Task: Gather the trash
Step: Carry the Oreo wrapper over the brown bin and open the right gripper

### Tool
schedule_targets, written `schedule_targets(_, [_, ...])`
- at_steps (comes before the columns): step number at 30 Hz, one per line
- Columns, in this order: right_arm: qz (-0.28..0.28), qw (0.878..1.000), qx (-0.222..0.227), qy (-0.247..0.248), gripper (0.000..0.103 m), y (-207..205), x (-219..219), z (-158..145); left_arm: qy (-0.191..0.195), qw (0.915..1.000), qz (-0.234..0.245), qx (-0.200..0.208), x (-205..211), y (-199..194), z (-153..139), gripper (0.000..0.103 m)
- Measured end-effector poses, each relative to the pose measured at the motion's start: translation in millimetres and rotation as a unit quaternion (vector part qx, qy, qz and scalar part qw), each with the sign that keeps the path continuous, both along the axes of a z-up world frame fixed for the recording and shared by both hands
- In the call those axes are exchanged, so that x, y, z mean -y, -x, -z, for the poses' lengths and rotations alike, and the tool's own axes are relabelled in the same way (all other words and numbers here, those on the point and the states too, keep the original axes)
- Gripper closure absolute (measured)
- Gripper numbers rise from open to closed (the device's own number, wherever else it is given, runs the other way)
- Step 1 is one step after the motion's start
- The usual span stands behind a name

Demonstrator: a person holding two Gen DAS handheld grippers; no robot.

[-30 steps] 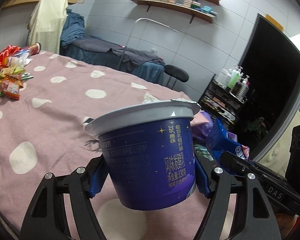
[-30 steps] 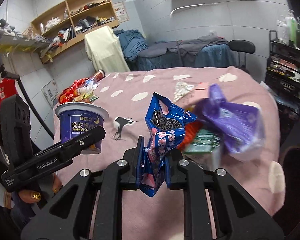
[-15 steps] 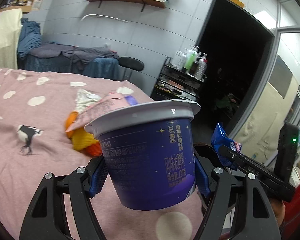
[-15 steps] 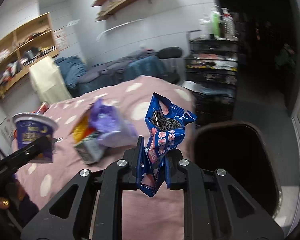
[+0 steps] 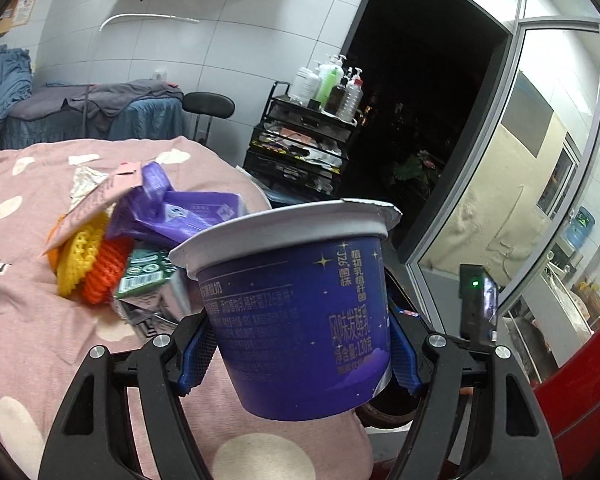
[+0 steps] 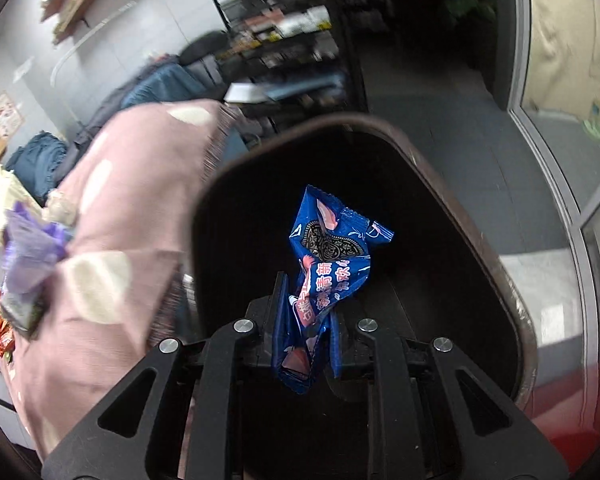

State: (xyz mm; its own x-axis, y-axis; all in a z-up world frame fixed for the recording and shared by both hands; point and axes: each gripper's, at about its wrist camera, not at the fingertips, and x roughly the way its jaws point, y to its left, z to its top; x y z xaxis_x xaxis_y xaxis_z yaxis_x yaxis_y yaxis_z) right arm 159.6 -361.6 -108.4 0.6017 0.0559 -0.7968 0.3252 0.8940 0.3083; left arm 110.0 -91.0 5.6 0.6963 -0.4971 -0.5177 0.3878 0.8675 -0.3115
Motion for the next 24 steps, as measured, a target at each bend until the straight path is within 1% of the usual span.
schedule_targets(3, [0.005,1.000,-0.015,-0.002,0.082,-0.5,2.0,16.3,-0.003,0.9999,0.010,-0.003,8.5,-1.4,2.3,0.031])
schedule_targets(4, [0.005,1.000,-0.020,-0.003,0.076,-0.3,3.2,21.3,-0.005,0.9999,0.013,-0.004,10.8,-2.6,2.9,0.031])
schedule_targets(5, [0.004,1.000,-0.025,-0.002,0.064,-2.0,1.5,23.4,-0.006,0.9998,0.016,-0.005,13.5,-3.4,3.6,0.031])
schedule_targets(6, [0.007,1.000,-0.029,-0.001,0.056,-1.4,1.6,27.3,-0.007,0.9998,0.019,-0.005,16.2,-4.3,4.4,0.031])
schedule_targets(7, [0.010,1.000,-0.030,-0.001,0.043,-0.8,1.9,29.2,-0.008,0.9997,0.022,-0.006,18.6,-3.9,5.1,0.031])
schedule_targets(8, [0.014,0.999,-0.029,-0.003,0.036,0.9,2.1,30.9,-0.010,0.9996,0.025,-0.007,20.1,-3.3,5.7,0.031])
schedule_targets(11, [0.021,0.999,-0.028,-0.005,0.032,4.2,2.3,33.8,-0.012,0.9993,0.036,-0.005,26.6,-0.3,5.6,0.031])
schedule_targets(14, [0.029,0.999,-0.024,0.003,0.029,8.8,5.2,30.2,-0.013,0.9988,0.047,-0.002,34.0,0.4,4.3,0.031])
schedule_targets(20, [0.066,0.997,0.006,0.030,0.025,23.5,12.8,8.7,-0.016,0.9974,0.071,-0.001,54.5,-2.0,2.7,0.031])
schedule_targets(24, [0.107,0.993,0.038,0.044,0.023,36.9,25.1,-11.3,-0.022,0.9954,0.093,-0.010,74.7,-7.9,5.7,0.031])
